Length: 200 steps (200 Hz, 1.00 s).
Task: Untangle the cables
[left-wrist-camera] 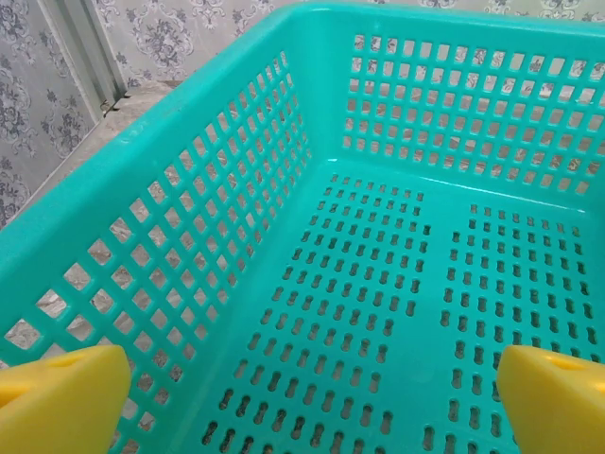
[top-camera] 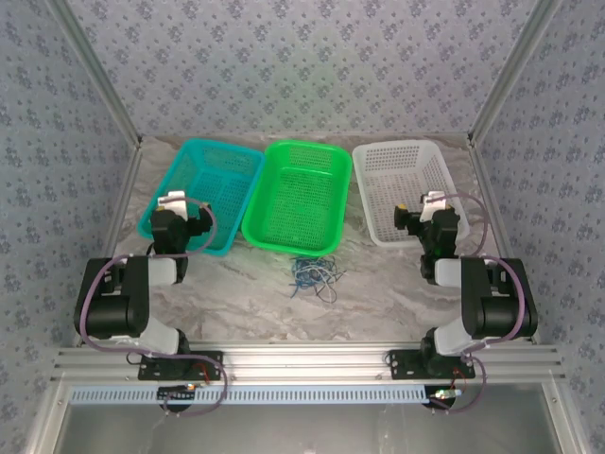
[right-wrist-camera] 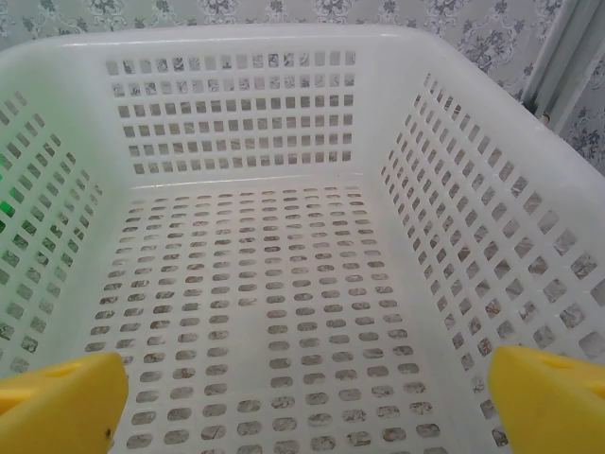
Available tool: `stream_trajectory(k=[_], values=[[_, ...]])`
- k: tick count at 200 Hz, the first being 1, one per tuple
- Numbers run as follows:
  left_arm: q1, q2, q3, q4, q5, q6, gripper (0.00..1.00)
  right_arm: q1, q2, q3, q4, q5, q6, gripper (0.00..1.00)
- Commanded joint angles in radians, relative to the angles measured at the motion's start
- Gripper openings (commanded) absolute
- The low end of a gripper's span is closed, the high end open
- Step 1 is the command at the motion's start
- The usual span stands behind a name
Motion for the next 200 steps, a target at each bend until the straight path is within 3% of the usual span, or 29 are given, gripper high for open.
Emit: stream_trajectory(k=[1,145,157,179,200], values=[[0.004,0.021,-0.006,-0.051,0.015,0.0,1.0,-0.007,0.023,-0.002,-0.082,0.006,0.01,1.0],[0.014,0.018,-0.005,-0.054,0.026,-0.009,1.0,-0.018,0.019,-0.004,-0.078,-0.016,0.019,0.98],[0.024,-0.021,0.025,-0.131,-0.002,-0.034,0.99,-0.019,-0.032,0.033,-0.183,0.002,0.027,0.99],[0.084,-0.146,0.141,-0.465,-0.034,-0.135,0.98,-0.023,-0.172,0.178,-0.57,-0.028,0.032,0.99],[0.085,-0.238,0.205,-0.646,-0.056,-0.184,0.98,-0.01,-0.24,0.29,-0.805,-0.053,0.04,0.98]])
